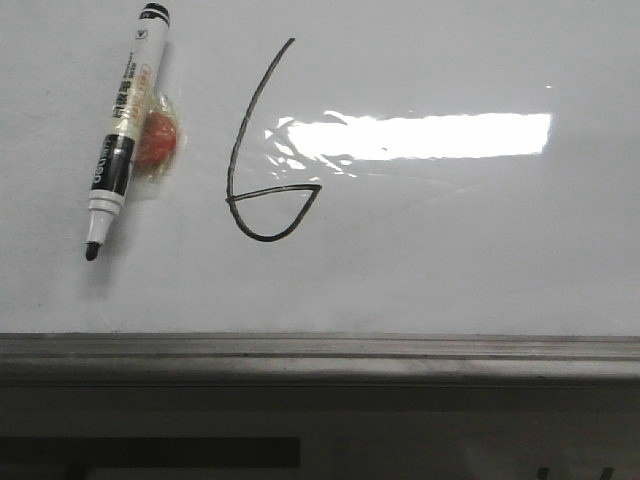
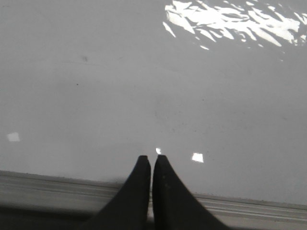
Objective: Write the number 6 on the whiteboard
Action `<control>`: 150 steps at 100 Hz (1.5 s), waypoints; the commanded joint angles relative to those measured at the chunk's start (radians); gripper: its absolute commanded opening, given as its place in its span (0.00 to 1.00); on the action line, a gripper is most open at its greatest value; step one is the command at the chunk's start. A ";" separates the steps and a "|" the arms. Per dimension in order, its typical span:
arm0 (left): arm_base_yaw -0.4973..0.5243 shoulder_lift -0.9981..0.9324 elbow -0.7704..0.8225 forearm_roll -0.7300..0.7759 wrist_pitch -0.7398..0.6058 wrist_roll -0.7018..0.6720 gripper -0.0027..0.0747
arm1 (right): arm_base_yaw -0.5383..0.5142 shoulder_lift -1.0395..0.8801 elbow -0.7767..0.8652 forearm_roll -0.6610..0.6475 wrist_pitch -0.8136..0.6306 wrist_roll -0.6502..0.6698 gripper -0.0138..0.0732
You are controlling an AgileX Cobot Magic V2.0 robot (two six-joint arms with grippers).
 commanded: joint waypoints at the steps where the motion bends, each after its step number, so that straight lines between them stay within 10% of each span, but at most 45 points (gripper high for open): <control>1: 0.003 -0.032 0.043 0.005 -0.033 0.003 0.01 | -0.008 0.009 -0.026 -0.010 -0.078 -0.009 0.09; 83: 0.003 -0.032 0.043 0.005 -0.033 0.003 0.01 | -0.033 0.009 -0.026 -0.127 -0.086 -0.012 0.09; 150: 0.003 -0.032 0.043 0.005 -0.033 0.003 0.01 | -0.897 0.059 0.197 -0.071 -0.445 0.080 0.09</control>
